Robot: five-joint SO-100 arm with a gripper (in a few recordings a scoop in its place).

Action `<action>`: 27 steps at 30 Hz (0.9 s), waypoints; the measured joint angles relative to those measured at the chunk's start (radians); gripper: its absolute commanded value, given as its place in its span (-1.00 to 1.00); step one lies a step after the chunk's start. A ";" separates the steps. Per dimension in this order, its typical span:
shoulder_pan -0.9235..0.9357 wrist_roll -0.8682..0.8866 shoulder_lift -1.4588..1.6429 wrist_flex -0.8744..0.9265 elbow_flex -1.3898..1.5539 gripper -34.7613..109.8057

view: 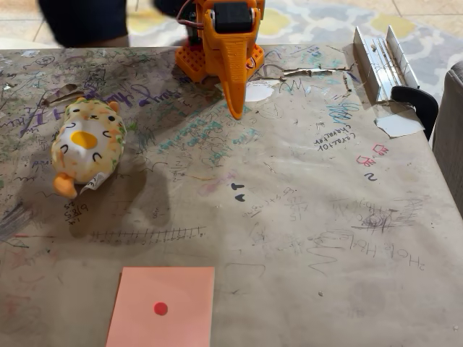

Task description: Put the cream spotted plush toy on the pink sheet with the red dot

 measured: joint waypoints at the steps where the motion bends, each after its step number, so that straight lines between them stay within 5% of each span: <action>1: 0.000 0.000 0.000 0.000 0.000 -0.52; 19: -0.031 -0.012 0.000 0.003 0.000 -0.52; 24: 0.123 0.097 0.000 0.080 -0.005 -0.52; 27: 0.160 0.003 -0.040 0.160 -0.069 -0.52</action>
